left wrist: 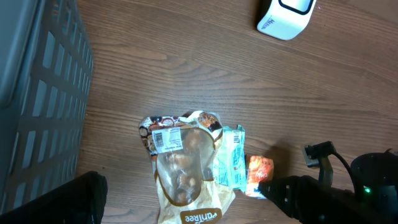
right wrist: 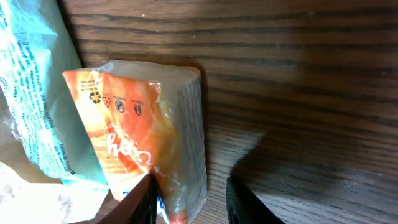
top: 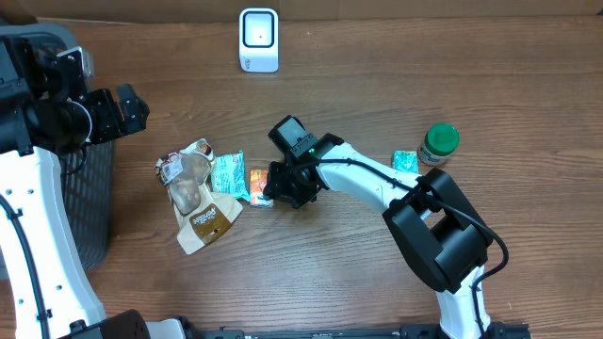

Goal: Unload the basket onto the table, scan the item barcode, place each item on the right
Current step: 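Move the right gripper left and grasp the small orange tissue pack, then lift the orange pack and carry it toward the scanner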

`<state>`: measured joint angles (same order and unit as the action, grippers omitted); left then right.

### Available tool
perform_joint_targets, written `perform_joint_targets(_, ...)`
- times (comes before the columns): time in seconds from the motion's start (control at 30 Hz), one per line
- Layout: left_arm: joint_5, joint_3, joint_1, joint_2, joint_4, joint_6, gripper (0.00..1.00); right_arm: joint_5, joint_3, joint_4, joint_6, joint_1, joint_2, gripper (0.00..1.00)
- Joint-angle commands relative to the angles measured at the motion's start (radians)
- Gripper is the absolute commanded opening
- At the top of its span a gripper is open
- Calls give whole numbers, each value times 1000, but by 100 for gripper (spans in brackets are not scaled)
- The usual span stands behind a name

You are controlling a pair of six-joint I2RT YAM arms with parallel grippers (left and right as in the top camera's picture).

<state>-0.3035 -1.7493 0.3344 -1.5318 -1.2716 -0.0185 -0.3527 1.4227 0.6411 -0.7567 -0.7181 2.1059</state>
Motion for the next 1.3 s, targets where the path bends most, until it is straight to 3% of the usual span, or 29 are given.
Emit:
perform_joint_targets(0.0, -1, -13, -1, 1, 0, 16, 99, -6, -10, -9, -21, -12, -2, 33)
perform_joint_targets(0.07, -1, -13, -1, 1, 0, 16, 99, -4, -10, -10, -29, -13, -2, 26)
perform_joint_targets(0.17, -1, -13, -1, 1, 0, 16, 99, 3, -10, -8, -29, -17, -2, 6)
perform_joint_targets(0.2, -1, -13, -1, 1, 0, 16, 100, 3, -10, -8, -29, -17, -2, 4)
perform_joint_targets(0.37, -1, -13, -1, 1, 0, 16, 99, -77, -8, 2, 45, -2, -5, 4)
perform_joint_targets(0.77, 0, -13, -1, 1, 0, 16, 99, -591, -7, 23, 390, 253, -151, 4)
perform_joint_targets(0.9, 0, -13, -1, 1, 0, 16, 99, -873, -7, 8, 480, 342, -212, 4)
perform_joint_targets(1.07, 0, -13, -1, 1, 0, 16, 100, -1217, -7, -72, 497, 424, -249, 4)
perform_joint_targets(1.27, -1, -13, -1, 1, 0, 16, 100, -1217, -6, -31, 465, 479, -255, 4)
